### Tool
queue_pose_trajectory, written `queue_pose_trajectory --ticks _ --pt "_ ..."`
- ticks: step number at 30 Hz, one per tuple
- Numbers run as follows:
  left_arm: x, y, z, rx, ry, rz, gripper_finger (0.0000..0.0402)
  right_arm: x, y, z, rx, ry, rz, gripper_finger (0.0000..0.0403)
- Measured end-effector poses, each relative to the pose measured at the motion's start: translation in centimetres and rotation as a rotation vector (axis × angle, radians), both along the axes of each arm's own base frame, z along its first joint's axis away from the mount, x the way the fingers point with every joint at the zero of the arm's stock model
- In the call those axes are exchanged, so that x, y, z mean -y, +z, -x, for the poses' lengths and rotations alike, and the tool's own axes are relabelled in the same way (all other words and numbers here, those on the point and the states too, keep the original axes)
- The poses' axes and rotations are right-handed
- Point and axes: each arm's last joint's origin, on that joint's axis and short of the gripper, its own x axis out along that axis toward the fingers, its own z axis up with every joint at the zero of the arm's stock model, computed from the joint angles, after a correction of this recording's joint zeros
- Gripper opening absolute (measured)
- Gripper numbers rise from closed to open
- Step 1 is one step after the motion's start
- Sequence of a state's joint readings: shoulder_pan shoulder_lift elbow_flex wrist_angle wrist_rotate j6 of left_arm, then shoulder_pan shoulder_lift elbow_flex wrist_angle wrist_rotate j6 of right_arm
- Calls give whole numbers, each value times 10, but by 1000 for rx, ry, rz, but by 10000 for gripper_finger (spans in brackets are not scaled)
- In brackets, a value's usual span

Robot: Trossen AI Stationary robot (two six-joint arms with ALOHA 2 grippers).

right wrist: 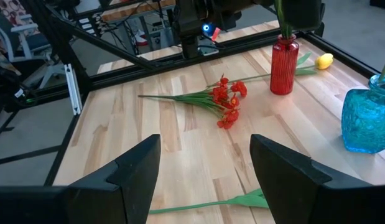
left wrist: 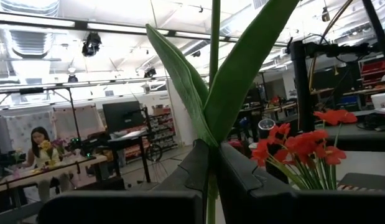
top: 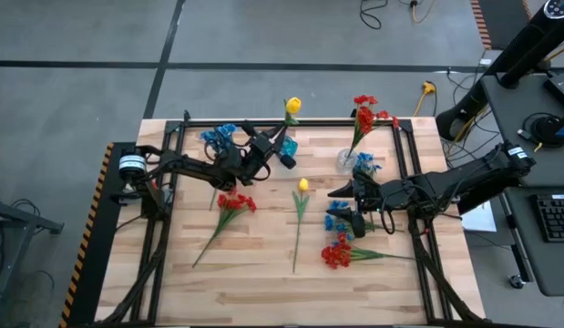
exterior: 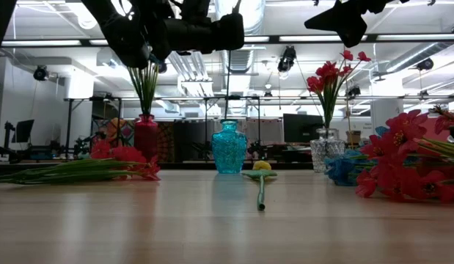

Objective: Sort flowers into vase by color
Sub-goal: Put the bottom left yellow flower into the blue vase

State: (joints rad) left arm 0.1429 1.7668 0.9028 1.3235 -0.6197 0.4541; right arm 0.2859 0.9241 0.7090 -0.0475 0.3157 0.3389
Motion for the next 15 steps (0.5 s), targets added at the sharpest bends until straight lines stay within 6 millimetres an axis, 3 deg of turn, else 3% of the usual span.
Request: queue_pose_trajectory --ticks 15 --pt "-3 0 0 -3 6 0 4 0 0 0 0 1 2 240"
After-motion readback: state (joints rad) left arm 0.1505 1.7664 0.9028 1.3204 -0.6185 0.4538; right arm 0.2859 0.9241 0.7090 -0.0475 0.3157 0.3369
